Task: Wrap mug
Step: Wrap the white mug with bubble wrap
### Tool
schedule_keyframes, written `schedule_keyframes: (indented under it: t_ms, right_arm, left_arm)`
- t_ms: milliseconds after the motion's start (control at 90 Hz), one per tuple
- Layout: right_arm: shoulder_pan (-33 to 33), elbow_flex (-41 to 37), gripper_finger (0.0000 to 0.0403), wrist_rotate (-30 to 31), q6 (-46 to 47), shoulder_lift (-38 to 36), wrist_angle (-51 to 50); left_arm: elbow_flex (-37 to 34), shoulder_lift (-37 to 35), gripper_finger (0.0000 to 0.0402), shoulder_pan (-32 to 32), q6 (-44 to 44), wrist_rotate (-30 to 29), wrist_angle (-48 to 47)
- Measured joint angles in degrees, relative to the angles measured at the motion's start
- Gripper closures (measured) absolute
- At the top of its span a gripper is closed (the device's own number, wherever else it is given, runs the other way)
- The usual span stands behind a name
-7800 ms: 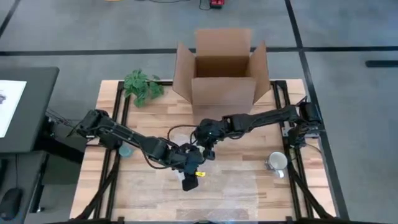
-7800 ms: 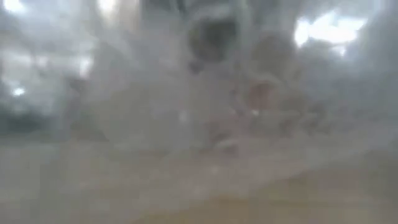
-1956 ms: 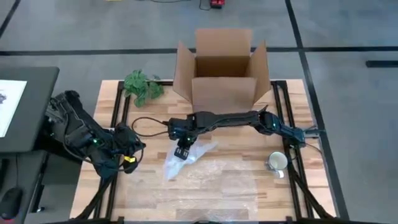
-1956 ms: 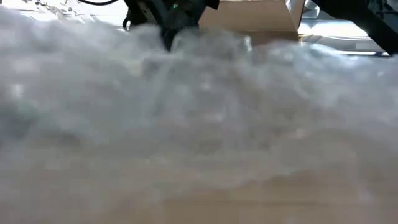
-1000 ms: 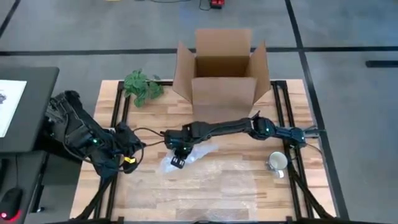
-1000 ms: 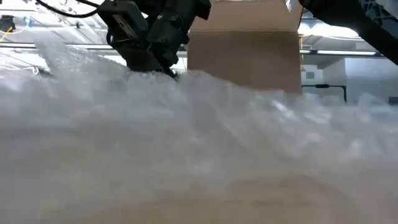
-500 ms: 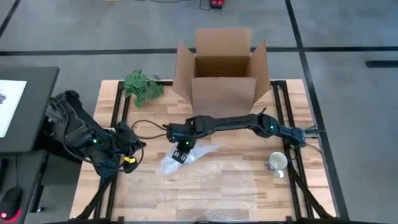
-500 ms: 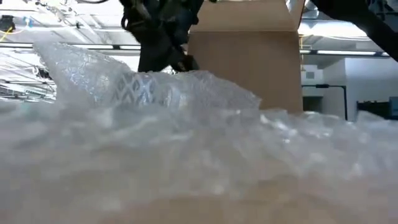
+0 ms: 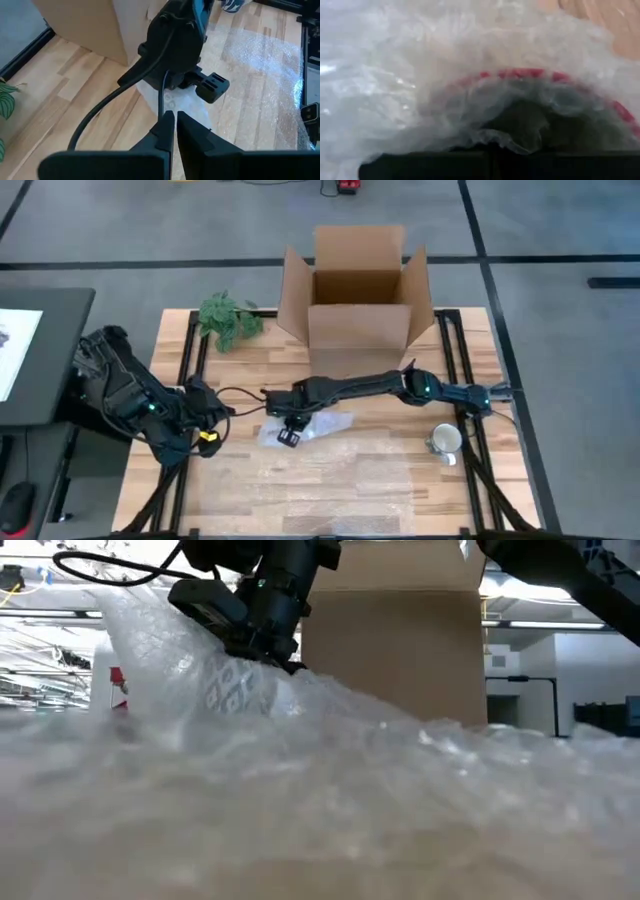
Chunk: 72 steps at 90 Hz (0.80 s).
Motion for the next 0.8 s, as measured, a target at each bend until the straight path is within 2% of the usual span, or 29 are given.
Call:
schedule_keyframes:
  t_ms: [278, 478, 678, 800]
  right_arm:
    - [-0.08, -0.53, 0.0403, -1.46, -1.42, -5.44, -1.53]
    - [-0.81, -0.19, 0.0403, -7.36, -0.25, -10.28, -1.15]
    - [0.22, -0.21, 0.0403, -7.5, -1.77, -10.83, 3.97]
    - [1.09, -0.29, 0.0403, -6.53, -1.98, -8.52, 7.37]
  left_arm:
    - [0.0, 0.01, 0.0402, 0.0, 0.05, 0.0, 0.0]
    - [0.0, 0.01, 0.0402, 0.0, 0.07, 0.0, 0.02]
    - [0.0, 0.01, 0.0402, 0.0, 0.07, 0.02, 0.04]
    - [0.0, -0.01, 0.0402, 0.0, 0.06, 0.06, 0.04]
